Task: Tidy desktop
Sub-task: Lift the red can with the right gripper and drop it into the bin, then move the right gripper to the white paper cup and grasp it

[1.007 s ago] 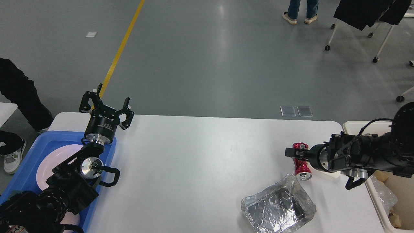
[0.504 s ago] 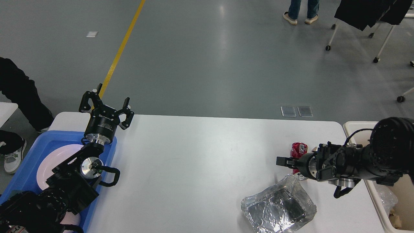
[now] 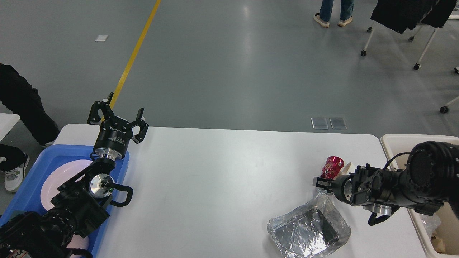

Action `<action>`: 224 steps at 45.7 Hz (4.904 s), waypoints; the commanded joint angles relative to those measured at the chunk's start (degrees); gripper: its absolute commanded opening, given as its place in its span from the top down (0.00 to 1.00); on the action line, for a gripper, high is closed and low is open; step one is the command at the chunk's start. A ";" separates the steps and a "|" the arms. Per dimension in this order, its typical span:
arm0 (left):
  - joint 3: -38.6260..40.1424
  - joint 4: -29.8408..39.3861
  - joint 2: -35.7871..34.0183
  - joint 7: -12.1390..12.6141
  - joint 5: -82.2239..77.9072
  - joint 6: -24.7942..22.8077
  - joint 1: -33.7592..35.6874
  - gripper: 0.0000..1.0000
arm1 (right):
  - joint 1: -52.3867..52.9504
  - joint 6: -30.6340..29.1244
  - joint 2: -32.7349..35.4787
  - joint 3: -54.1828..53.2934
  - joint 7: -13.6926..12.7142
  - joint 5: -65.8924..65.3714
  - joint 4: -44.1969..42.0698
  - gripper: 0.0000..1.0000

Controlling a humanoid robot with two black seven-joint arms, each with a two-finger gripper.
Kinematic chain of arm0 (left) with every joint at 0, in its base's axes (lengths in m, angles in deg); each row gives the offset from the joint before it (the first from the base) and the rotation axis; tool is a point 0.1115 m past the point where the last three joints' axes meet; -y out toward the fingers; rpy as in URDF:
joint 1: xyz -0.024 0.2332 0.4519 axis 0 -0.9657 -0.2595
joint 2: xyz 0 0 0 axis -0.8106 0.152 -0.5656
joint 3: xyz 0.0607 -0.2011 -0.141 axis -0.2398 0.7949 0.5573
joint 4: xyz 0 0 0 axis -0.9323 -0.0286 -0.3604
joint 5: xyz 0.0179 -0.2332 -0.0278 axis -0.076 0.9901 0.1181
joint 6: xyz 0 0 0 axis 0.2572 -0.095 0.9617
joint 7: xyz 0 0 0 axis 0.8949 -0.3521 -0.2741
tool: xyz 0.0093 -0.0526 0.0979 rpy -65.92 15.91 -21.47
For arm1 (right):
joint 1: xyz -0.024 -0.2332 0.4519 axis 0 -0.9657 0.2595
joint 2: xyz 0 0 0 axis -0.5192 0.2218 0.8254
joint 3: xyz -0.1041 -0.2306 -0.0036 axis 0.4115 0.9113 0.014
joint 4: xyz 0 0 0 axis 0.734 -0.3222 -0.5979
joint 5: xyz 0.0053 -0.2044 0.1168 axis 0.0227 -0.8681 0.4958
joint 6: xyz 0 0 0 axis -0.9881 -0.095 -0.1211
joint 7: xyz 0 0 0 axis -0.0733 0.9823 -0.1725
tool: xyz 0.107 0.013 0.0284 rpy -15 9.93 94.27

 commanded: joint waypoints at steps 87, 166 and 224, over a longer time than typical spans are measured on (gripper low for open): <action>0.00 0.00 0.00 0.04 0.02 -0.05 -0.09 0.03 | -24.25 -3.36 18.30 12.55 0.37 11.13 -38.45 1.00; 0.00 0.00 0.00 -0.05 0.02 -0.05 0.00 0.03 | 38.66 -12.07 9.16 -4.68 6.77 -9.51 37.03 0.00; 0.00 0.00 0.09 -0.05 0.02 0.04 0.00 0.03 | -19.79 14.84 11.36 10.62 17.23 -30.17 -28.10 0.00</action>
